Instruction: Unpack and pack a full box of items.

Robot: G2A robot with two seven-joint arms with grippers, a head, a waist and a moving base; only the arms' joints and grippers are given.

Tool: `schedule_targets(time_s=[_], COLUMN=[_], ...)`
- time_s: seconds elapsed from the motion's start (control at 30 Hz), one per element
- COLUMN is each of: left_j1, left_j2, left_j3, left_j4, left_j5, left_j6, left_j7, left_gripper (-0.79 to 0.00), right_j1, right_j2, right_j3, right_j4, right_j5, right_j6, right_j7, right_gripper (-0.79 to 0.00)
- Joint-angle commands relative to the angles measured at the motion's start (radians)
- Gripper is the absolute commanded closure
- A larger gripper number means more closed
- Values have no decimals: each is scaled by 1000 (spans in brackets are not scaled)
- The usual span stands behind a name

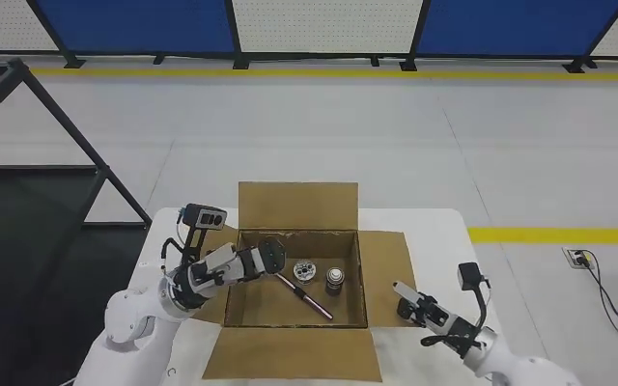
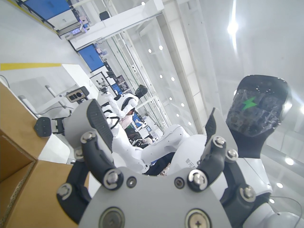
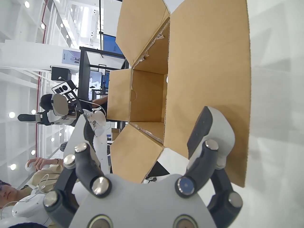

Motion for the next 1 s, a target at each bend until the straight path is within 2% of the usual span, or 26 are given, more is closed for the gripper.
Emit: schedule_targets(time_s=[0.0,0.3,0.63,0.87,0.97], left_j1=[12,25,25,25,51], left_j2=[3,4,4,4,3], left_j3=[-15,-24,-24,-24,-37], left_j4=[1,10,10,10,-27], left_j5=[-2,-52,-52,-52,-64], left_j6=[1,7,7,7,-5], left_j7=[-6,-37,-37,-37,13], left_gripper=[-785,-785,-785,-785,-785], right_j1=[4,11,-30,28,80], right_j2=[2,9,15,11,7], right_j3=[-5,-14,-9,-95,-154], right_j4=[6,2,-153,-205,-198], right_j5=[-1,-4,9,1,-28], right_j6=[1,19,-57,-45,-24], right_j7=[2,7,-38,-84,-98], right_gripper=[-785,-785,-785,-785,-785])
